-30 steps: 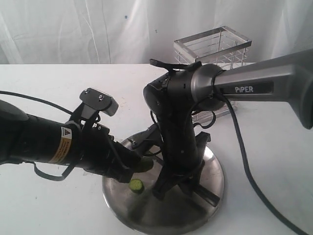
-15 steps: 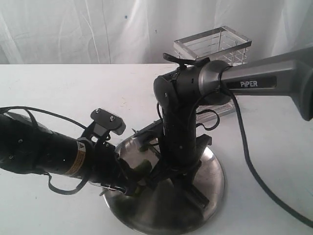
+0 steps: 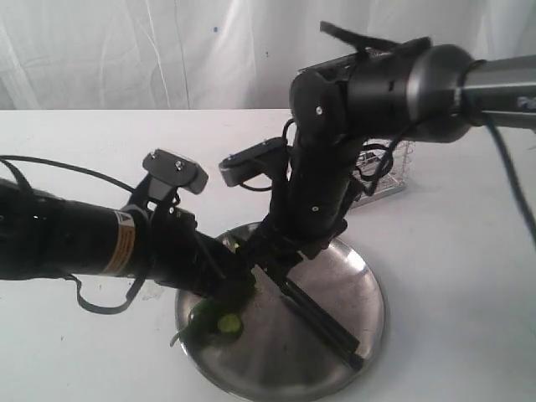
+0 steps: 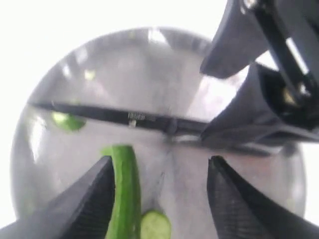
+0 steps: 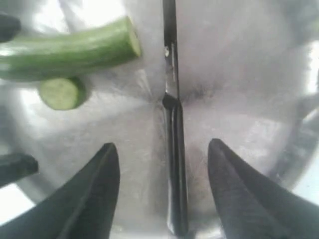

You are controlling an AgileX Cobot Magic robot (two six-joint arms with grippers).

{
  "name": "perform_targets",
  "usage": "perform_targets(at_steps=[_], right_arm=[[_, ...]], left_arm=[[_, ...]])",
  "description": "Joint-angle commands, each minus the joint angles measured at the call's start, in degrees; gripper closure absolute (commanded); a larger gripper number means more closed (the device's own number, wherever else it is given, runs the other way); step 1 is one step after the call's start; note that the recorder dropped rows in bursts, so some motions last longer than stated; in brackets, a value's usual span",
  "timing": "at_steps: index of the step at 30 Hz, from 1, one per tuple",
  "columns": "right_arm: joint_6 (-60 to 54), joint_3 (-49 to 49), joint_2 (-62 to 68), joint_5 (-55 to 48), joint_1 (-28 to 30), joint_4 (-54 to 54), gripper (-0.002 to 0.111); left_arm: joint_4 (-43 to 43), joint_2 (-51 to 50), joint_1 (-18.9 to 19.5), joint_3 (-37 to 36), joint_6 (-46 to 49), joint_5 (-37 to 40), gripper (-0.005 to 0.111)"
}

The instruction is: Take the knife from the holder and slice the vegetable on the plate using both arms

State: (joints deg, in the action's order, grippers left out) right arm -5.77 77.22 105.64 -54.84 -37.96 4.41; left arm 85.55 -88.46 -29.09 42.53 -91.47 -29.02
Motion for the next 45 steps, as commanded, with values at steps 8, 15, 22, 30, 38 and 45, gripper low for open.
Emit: perform_targets(at_steps=[8,15,22,30,38,45], right_arm=[[0.9,-22.5,-27.0,27.3,-1.4,10.3,0.105],[0.9,-37.9,-46.3,49.0,-6.6,14.0,0.108],[1.0,-48.2,-60.2,57.3,-10.6,14.0,0.108],[1.0,-49.3,-67.4,53.1,-10.6,14.0,0.108],[0.9,-49.3,-68.7,52.9,-10.6,13.8,0.108],[-6.9,-55.2,-75.2,53.9,-6.3,10.1,0.108]], left_arm=[[5.6,15.0,-0.2,0.2,-6.1,-6.3,0.106],[2.4,20.7,-0.2,-2.2,-5.3,-4.7,0.107],[0.2,23.1,-0.2,-7.1,-4.2,-0.9,0.107],[0.6,23.1,-0.2,-7.1,-4.1,-4.1,0.107],[0.9,23.1,-0.2,-7.1,-4.1,-4.2,0.107],[1.9,23.1,-0.2,-7.1,-4.1,-4.2,0.107]])
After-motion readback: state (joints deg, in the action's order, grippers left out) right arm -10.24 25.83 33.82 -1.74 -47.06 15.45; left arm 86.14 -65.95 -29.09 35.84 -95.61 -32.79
